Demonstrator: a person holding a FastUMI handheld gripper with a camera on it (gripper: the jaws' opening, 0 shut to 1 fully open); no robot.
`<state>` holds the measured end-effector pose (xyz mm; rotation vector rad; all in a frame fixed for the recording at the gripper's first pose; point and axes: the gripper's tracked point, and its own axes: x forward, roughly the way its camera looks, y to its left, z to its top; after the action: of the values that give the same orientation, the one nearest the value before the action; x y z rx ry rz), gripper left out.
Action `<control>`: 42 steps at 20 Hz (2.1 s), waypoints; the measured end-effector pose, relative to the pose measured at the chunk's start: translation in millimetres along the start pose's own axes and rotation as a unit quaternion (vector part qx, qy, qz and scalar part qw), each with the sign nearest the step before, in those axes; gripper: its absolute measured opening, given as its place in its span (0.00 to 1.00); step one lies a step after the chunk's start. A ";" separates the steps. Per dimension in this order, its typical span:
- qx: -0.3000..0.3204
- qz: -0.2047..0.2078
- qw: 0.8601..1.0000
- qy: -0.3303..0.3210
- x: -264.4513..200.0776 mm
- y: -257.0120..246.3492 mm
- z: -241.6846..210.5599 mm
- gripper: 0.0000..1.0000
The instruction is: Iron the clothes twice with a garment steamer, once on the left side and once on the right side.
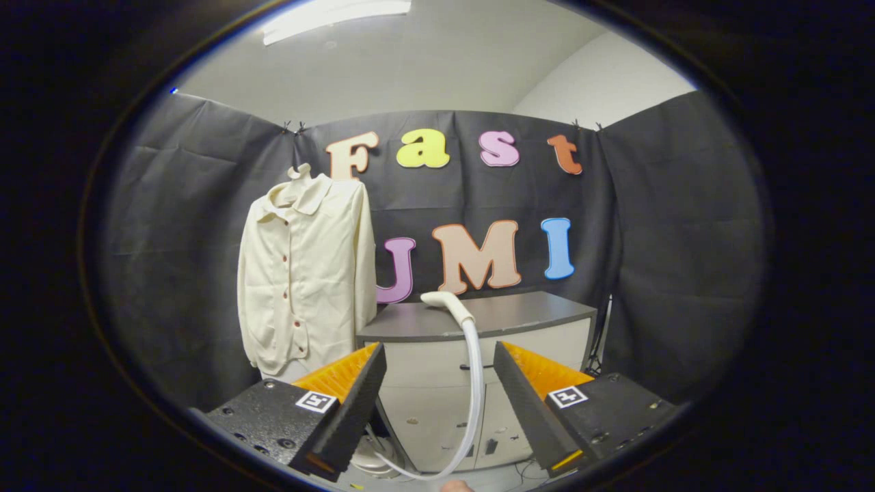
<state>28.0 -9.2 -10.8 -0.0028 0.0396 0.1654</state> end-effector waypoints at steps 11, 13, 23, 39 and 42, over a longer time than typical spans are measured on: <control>-0.003 0.053 0.999 0.014 113.8 -8.1 27.1 0.97; -0.007 0.056 0.998 0.027 147.4 -7.4 29.1 0.97; -0.011 0.043 0.994 0.102 292.1 -17.2 48.0 0.97; -0.032 0.028 0.927 0.372 392.8 -25.9 7.6 0.47; -0.019 0.054 0.935 0.350 394.6 -25.8 10.8 0.45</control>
<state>421.5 30.3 -15.7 -0.0985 0.7520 0.2683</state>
